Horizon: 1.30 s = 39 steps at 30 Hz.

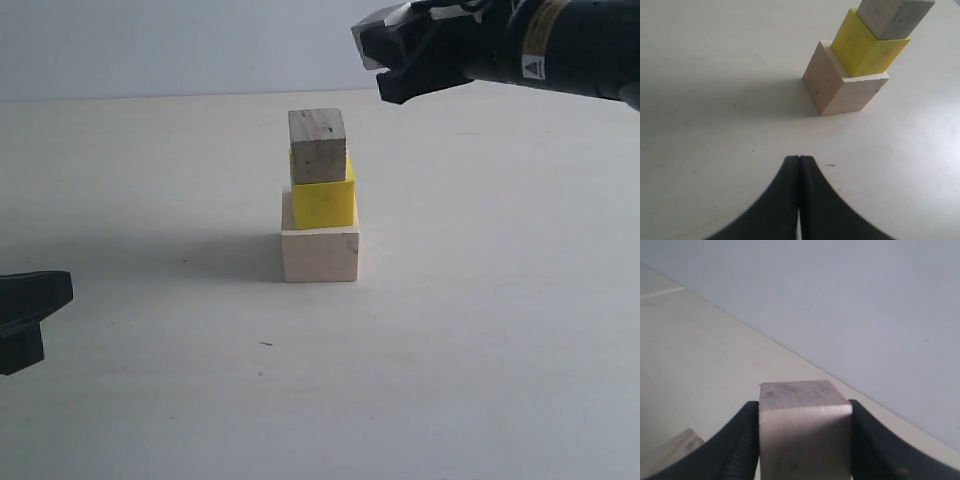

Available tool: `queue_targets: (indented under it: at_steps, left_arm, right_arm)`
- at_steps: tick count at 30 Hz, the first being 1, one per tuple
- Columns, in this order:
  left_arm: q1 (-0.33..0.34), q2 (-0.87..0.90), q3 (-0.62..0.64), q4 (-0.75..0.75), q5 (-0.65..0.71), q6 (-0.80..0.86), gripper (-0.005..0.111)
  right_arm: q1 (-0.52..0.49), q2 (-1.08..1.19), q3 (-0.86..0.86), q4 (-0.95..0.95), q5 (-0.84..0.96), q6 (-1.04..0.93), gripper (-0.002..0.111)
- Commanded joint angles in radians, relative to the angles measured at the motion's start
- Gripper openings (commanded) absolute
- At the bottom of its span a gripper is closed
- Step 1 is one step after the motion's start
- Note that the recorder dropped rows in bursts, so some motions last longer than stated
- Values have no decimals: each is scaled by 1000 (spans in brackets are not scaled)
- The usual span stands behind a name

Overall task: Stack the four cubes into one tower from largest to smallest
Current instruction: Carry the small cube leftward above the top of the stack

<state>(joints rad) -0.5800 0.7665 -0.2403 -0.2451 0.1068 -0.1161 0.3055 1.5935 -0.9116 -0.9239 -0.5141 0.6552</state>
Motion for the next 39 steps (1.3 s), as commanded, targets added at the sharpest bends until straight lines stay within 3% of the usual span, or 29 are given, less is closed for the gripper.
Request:
queue_targets:
  at_steps: [1, 8, 14, 23, 28, 39]
  left_arm:
    - [-1, -5, 4, -1, -3, 8, 0]
    - [-1, -5, 4, 1, -10, 8, 0]
    - [-1, -5, 4, 1, -11, 8, 0]
    - [-1, -5, 4, 1, -11, 8, 0]
    - [-1, -3, 4, 10, -11, 8, 0]
    - [-1, 3, 4, 28, -16, 10, 0]
  right_arm:
    - [-76, -2, -4, -115, -347, 127, 0]
    - [-151, 7, -4, -349, -460, 192, 0]
    - [-191, 72, -4, -376, -687, 199, 0]
    - [-191, 207, -123, -363, -707, 226, 0]
    - [-191, 245, -223, -455, -707, 292, 0]
    - [-178, 249, -233, -579, -707, 270, 0]
